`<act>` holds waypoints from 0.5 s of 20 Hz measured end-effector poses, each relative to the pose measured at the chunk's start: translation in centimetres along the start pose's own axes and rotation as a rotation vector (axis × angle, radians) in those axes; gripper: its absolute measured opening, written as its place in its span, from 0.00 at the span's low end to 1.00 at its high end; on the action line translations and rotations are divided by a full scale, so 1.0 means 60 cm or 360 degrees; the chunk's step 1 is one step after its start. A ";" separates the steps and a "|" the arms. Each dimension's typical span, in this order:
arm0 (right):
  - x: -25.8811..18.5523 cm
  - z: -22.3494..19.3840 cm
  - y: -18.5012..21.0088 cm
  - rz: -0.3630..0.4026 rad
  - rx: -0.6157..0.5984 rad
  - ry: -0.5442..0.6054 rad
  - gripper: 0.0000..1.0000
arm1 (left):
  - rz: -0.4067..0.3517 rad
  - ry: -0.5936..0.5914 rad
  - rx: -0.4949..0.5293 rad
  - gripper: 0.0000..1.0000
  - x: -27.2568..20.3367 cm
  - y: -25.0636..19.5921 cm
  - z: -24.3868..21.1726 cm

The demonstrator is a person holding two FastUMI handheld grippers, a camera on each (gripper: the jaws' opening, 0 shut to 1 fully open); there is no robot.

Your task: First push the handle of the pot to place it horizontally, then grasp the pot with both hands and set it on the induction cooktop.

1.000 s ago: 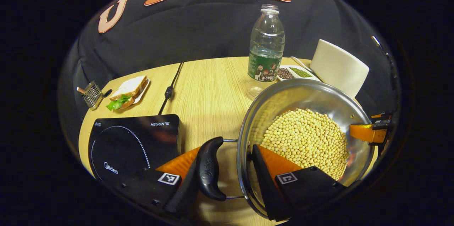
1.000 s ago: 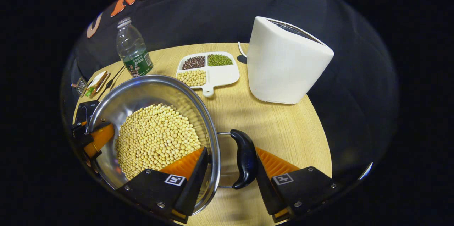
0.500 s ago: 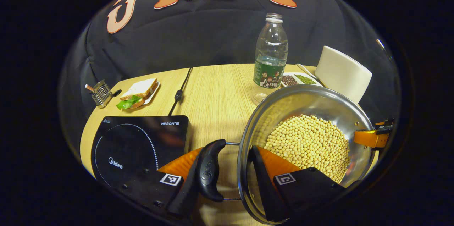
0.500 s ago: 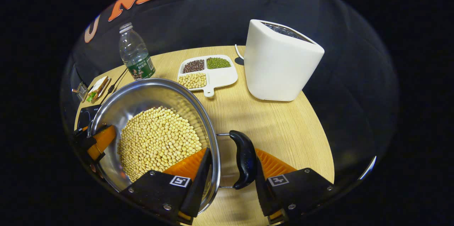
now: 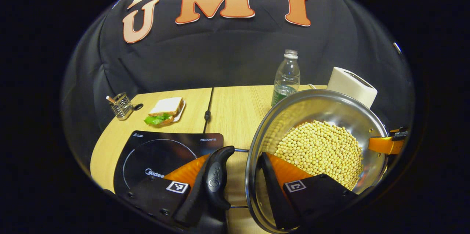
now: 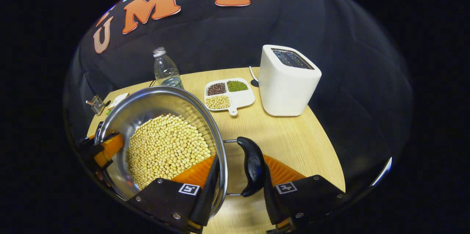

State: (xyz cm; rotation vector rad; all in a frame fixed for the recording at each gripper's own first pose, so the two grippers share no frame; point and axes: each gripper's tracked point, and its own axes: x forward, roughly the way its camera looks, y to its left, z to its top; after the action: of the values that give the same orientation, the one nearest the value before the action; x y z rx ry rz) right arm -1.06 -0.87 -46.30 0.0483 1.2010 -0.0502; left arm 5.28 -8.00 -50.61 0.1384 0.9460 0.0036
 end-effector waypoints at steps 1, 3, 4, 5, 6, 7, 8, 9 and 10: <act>-0.012 0.001 0.007 0.0011 -0.0004 -0.0010 0.60 | 0.0008 -0.0007 -0.0007 0.80 -0.011 0.011 0.003; -0.033 0.000 0.026 0.0037 -0.0016 -0.0020 0.60 | 0.0034 -0.0026 -0.0013 0.80 -0.032 0.036 0.008; -0.042 0.001 0.037 0.0049 -0.0024 -0.0028 0.60 | 0.0046 -0.0032 -0.0021 0.77 -0.041 0.049 0.010; -0.050 0.002 0.049 0.0063 -0.0032 -0.0038 0.60 | 0.0056 -0.0036 -0.0026 0.80 -0.050 0.059 0.010; -0.059 0.005 0.062 0.0077 -0.0041 -0.0048 0.60 | 0.0070 -0.0043 -0.0031 0.80 -0.060 0.074 0.012; -0.067 0.008 0.078 0.0092 -0.0056 -0.0055 0.60 | 0.0087 -0.0052 -0.0037 0.80 -0.071 0.091 0.013; -0.072 0.011 0.094 0.0106 -0.0071 -0.0061 0.60 | 0.0103 -0.0061 -0.0042 0.80 -0.081 0.109 0.016; -0.080 0.010 0.108 0.0122 -0.0080 -0.0065 0.60 | 0.0118 -0.0074 -0.0047 0.80 -0.091 0.125 0.017; -0.086 0.013 0.122 0.0136 -0.0089 -0.0068 0.60 | 0.0130 -0.0082 -0.0054 0.77 -0.099 0.141 0.018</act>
State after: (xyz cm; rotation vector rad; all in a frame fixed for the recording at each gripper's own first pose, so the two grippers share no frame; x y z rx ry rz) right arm -1.71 6.47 -41.15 0.0493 1.1555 0.0572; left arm 3.14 -0.12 -44.19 0.1452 0.8881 0.0912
